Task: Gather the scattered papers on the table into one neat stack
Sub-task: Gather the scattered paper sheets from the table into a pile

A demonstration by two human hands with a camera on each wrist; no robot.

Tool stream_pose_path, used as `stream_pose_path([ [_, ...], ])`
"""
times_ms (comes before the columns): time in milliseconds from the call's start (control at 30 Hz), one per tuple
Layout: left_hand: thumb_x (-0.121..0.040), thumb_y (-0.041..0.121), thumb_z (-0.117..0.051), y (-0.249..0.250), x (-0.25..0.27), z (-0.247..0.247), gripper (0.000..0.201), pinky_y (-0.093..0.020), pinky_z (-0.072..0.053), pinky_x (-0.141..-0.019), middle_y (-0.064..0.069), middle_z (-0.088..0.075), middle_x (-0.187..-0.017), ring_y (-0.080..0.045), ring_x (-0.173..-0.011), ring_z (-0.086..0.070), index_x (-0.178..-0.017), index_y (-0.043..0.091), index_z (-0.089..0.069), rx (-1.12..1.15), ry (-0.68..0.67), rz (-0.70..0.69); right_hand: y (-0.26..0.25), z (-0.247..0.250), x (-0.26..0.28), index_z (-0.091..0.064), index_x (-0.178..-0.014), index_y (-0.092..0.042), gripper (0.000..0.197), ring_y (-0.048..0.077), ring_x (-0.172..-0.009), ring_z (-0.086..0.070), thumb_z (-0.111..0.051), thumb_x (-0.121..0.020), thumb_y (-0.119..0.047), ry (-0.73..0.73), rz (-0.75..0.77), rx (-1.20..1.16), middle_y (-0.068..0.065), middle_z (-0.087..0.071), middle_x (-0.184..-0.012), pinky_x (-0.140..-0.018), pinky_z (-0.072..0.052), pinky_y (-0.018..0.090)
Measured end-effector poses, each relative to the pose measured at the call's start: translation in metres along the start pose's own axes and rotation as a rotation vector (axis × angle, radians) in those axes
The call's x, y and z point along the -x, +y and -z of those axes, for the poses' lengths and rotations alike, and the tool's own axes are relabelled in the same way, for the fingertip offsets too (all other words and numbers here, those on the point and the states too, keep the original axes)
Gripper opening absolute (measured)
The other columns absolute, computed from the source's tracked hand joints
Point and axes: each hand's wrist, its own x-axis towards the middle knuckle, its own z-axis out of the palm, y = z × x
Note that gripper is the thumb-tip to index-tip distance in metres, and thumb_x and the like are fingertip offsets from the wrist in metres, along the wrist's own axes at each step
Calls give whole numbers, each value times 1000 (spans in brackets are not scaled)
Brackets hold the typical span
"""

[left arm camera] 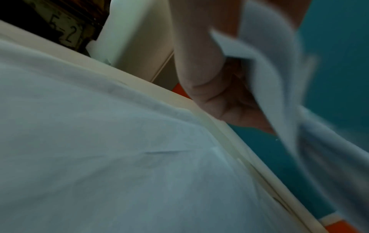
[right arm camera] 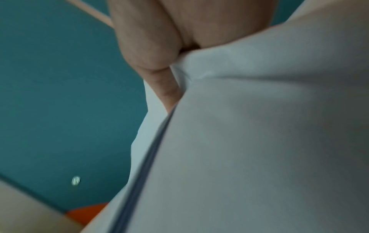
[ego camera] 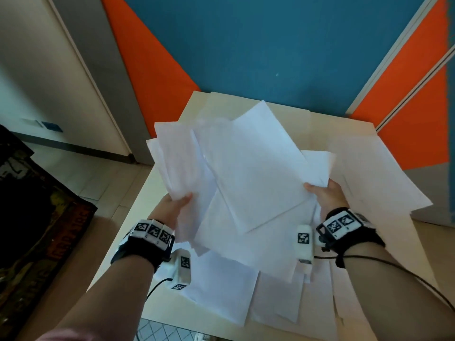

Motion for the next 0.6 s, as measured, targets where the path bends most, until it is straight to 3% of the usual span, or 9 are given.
stream_pose_path([
  [33, -91, 13, -55, 1, 0, -3, 34, -50, -44, -99, -21, -61, -114, -36, -106, -58, -120, -4, -54, 9, -26, 0, 3, -6, 4, -60, -110, -3, 32, 29, -93, -60, -60, -80, 6, -2, 19, 19, 15, -63, -101, -93, -47, 43],
  [100, -93, 18, -52, 5, 1, -7, 29, -48, -46, -95, -17, -64, -107, -34, -101, -60, -115, 0, -56, 9, -84, -1, 10, -15, 10, -59, -104, -10, 28, 28, -93, -60, -59, -81, 6, -14, 59, 56, 14, -63, -103, -88, -48, 39],
  [167, -92, 23, -53, 8, 2, -11, 22, -42, -50, -87, -13, -66, -101, -30, -93, -63, -105, 6, -60, -12, -139, -10, 15, -19, 13, -60, -105, -10, 26, 28, -94, -61, -59, -82, 4, -46, 78, 82, 14, -64, -105, -90, -49, 40],
  [233, -90, 25, -56, 8, 1, -14, 26, -44, -49, -91, -14, -67, -104, -31, -96, -64, -107, 6, -62, -47, -141, -21, 19, -24, 16, -60, -109, -9, 28, 28, -98, -61, -59, -83, 2, -104, 93, 115, 12, -65, -106, -94, -48, 42],
  [367, -85, 12, -63, 2, -5, -11, 38, -47, -47, -96, -16, -67, -101, -33, -93, -63, -118, -7, -57, -29, -97, 35, 28, -31, 17, -62, -109, -19, 25, 24, -109, -61, -64, -85, -15, -213, 84, 159, 3, -67, -112, -102, -43, 42],
  [467, -81, 7, -67, -4, -6, 0, 35, -47, -48, -96, -24, -64, -115, -37, -103, -62, -113, -6, -60, 29, -154, 76, 26, -28, 10, -65, -100, -17, 19, 26, -106, -63, -61, -87, -30, -225, -32, 93, 7, -69, -108, -103, -43, 46],
  [533, -68, 12, -78, -7, -7, 9, 54, -47, -49, -96, -26, -62, -121, -39, -109, -61, -116, -6, -59, 58, -215, 71, 21, -25, 5, -64, -106, -9, 25, 27, -98, -65, -57, -90, -27, -245, -127, -25, 10, -69, -102, -97, -46, 45],
  [600, -43, 25, -91, -10, -9, 16, 83, -42, -55, -87, -21, -66, -116, -34, -103, -66, -116, -1, -61, 41, -283, 71, 18, -21, 2, -59, -119, -5, 37, 27, -95, -65, -57, -90, -27, -274, -172, -116, 12, -69, -104, -90, -49, 40],
])
